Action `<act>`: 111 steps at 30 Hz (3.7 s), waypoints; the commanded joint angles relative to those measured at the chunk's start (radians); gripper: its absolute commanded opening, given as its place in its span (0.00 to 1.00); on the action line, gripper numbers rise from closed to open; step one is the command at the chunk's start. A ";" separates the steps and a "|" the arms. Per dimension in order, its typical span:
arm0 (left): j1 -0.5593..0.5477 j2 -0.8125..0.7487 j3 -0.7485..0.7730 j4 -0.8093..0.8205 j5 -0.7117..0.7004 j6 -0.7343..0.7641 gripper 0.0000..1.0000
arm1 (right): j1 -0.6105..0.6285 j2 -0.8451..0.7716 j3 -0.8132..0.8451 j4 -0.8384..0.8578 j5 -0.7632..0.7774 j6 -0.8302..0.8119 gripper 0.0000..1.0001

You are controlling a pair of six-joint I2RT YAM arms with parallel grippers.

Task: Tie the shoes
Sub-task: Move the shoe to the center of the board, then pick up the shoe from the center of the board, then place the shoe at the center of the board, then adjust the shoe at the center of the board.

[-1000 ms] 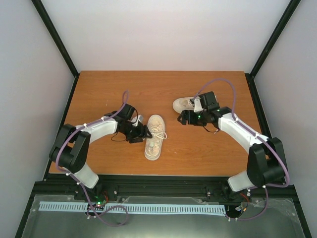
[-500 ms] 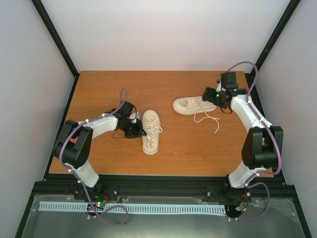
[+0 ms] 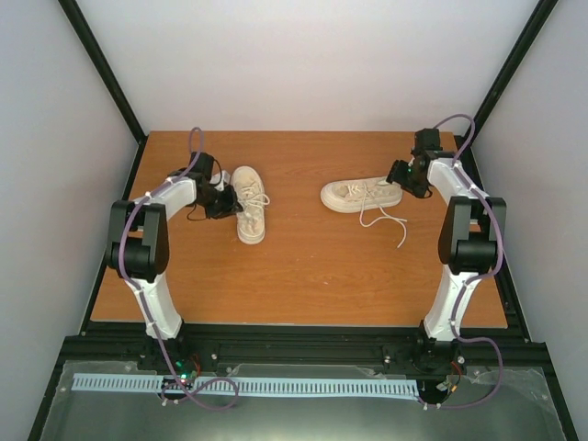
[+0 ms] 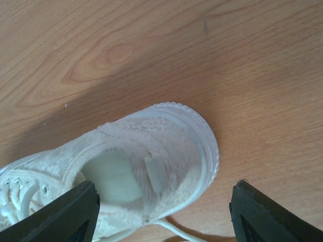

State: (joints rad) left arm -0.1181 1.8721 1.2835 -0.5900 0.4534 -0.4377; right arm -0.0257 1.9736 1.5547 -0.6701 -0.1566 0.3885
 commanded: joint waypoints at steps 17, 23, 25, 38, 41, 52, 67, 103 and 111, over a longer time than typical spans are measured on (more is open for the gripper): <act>0.008 -0.297 0.016 -0.002 -0.090 0.011 0.95 | 0.033 -0.254 0.025 -0.114 -0.235 0.080 0.03; -0.094 -0.430 -0.086 0.201 0.060 0.012 0.93 | 0.182 -0.498 -0.097 -0.022 -0.136 0.310 0.03; -0.163 -0.445 -0.126 0.266 0.087 -0.009 0.92 | 0.251 -0.543 -0.112 0.006 -0.065 0.385 0.03; -0.252 -0.655 -0.300 0.280 -0.083 -0.121 1.00 | 0.524 -0.641 -0.362 0.189 0.333 0.792 0.03; -0.252 -0.619 -0.310 0.258 -0.044 -0.096 0.99 | 0.506 -0.681 -0.504 0.238 0.455 0.852 0.03; -0.252 -0.501 -0.245 0.188 -0.046 -0.056 0.96 | 0.350 -0.551 -0.514 0.187 0.378 0.735 0.03; -0.250 -0.328 -0.065 0.074 0.024 0.009 0.98 | 0.272 -0.523 -0.607 0.074 0.168 0.447 0.81; -0.196 -0.354 -0.066 0.026 0.098 -0.144 0.98 | 0.192 -0.251 -0.386 -0.234 -0.517 -0.296 0.95; -0.198 -0.350 -0.072 0.060 0.125 -0.124 0.97 | 0.225 -0.374 -0.446 -0.200 -0.350 -0.272 0.92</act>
State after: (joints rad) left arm -0.3161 1.5284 1.2057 -0.5552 0.5396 -0.5976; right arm 0.2035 1.6478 1.1263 -0.8856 -0.5949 0.1024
